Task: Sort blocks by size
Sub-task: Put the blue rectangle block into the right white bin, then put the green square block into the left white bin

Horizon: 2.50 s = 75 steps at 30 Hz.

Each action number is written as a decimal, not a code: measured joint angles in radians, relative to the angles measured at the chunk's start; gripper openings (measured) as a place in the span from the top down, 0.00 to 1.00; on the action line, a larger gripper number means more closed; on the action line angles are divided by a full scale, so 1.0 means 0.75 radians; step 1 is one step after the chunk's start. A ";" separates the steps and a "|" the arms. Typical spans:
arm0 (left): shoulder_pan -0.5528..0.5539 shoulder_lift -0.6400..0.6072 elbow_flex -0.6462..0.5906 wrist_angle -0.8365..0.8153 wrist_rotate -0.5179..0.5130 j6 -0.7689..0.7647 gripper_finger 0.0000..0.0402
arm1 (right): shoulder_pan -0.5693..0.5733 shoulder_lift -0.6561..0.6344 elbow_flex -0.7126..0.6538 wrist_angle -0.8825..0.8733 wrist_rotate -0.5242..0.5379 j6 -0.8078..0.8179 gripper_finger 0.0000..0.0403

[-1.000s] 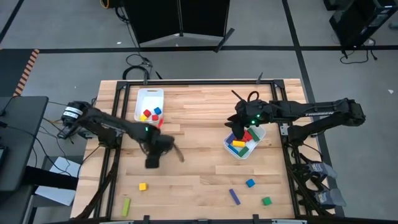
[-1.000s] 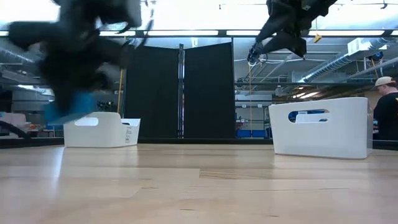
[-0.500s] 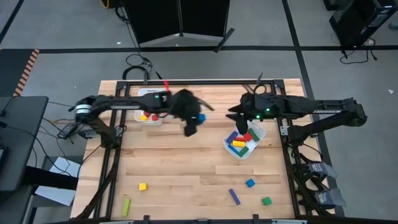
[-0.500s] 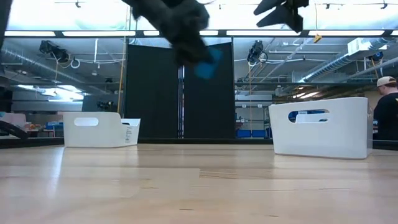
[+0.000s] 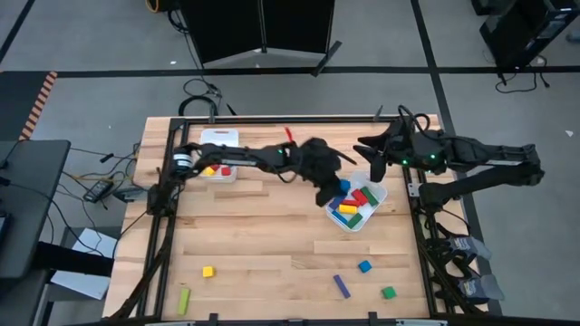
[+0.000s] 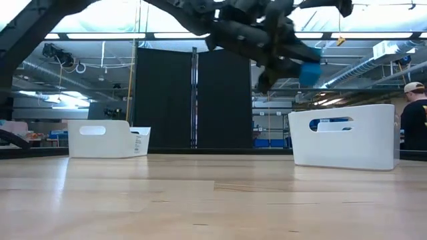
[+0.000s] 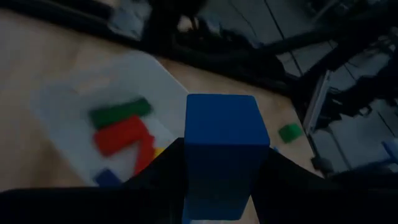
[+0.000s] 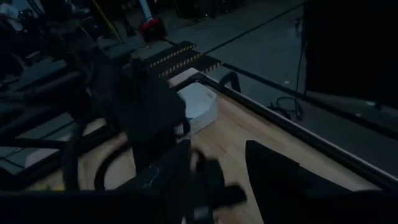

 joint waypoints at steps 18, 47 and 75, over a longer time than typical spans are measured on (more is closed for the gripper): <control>0.041 -0.002 0.055 -0.095 -0.042 -0.091 0.33 | 0.110 0.026 -0.001 -0.063 0.020 0.063 0.59; 0.249 -1.370 -0.782 -0.523 -0.407 0.001 0.62 | 0.492 0.601 -0.004 0.057 -0.487 0.580 0.51; 0.248 -1.538 -0.790 -0.703 -0.495 0.037 0.62 | 1.139 0.851 -0.003 -0.380 -0.434 1.713 0.43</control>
